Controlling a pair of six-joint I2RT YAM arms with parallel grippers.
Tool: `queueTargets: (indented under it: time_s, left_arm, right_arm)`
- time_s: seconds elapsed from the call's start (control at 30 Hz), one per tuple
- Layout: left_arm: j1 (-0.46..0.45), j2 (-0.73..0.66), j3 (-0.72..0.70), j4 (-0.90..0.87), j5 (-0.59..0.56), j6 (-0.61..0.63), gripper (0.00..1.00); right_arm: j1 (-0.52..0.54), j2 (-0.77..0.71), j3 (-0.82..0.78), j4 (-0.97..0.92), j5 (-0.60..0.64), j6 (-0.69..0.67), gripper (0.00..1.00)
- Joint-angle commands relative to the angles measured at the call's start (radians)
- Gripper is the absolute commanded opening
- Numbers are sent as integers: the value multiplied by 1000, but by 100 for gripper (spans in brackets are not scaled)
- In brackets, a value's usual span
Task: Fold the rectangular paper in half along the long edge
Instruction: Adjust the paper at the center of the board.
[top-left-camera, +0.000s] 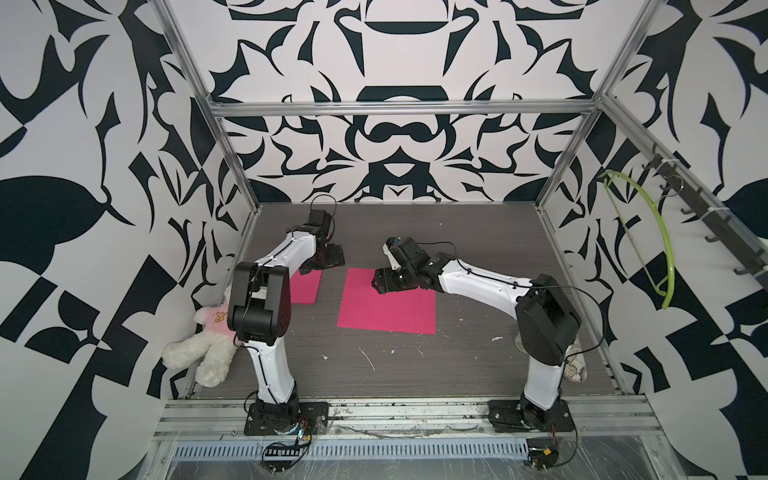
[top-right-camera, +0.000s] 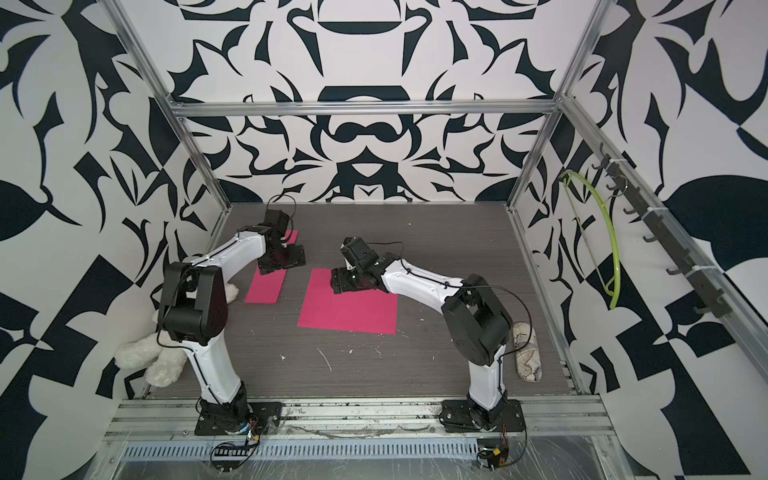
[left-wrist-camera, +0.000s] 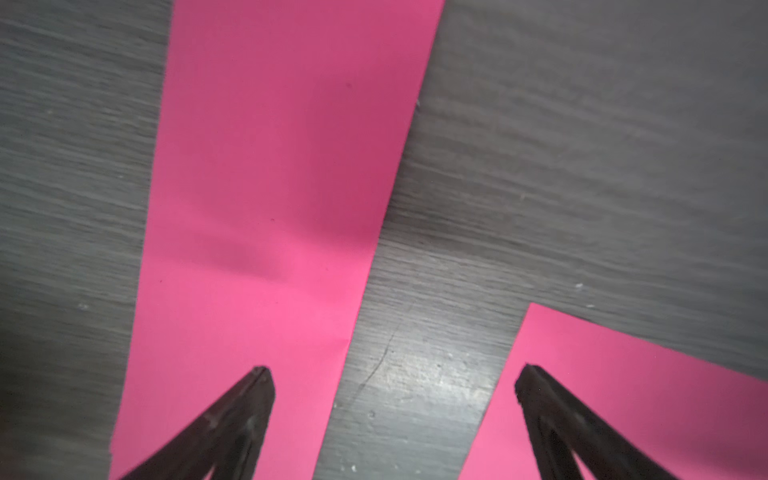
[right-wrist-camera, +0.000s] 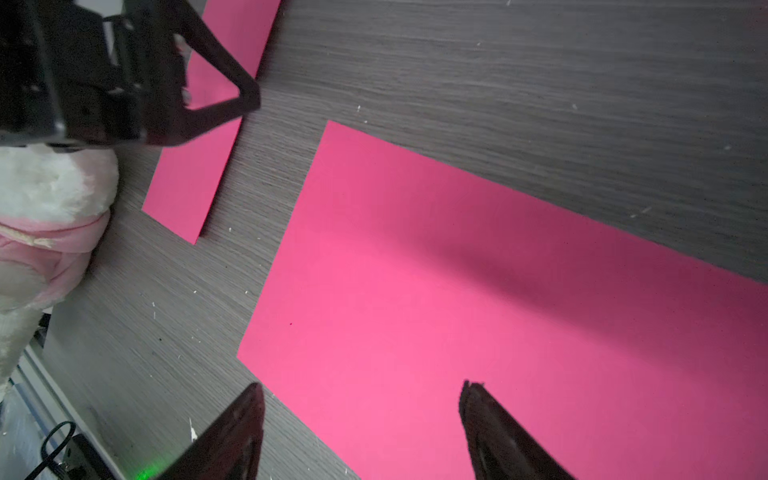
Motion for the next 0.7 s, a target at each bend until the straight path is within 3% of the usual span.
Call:
queueTargets:
  time_s: [0.0,0.3,0.47,0.67]
  left_arm:
    - [-3,-104,-70,127,150,-94,100]
    - [-54,-261,-281,228,220,-195,99]
    - [-159,-294,-377,254,208,-268,96]
    - [-284,-301,-446,292,193,-365,81]
  right_arm:
    - [-20,-33,-26,-25,50,-13,71]
    - [-45,12,-60,-62,78,-6,45]
    - [-69,21,-107,-63,86,2,41]
    - [-101,4,-159,-62,89,1,41]
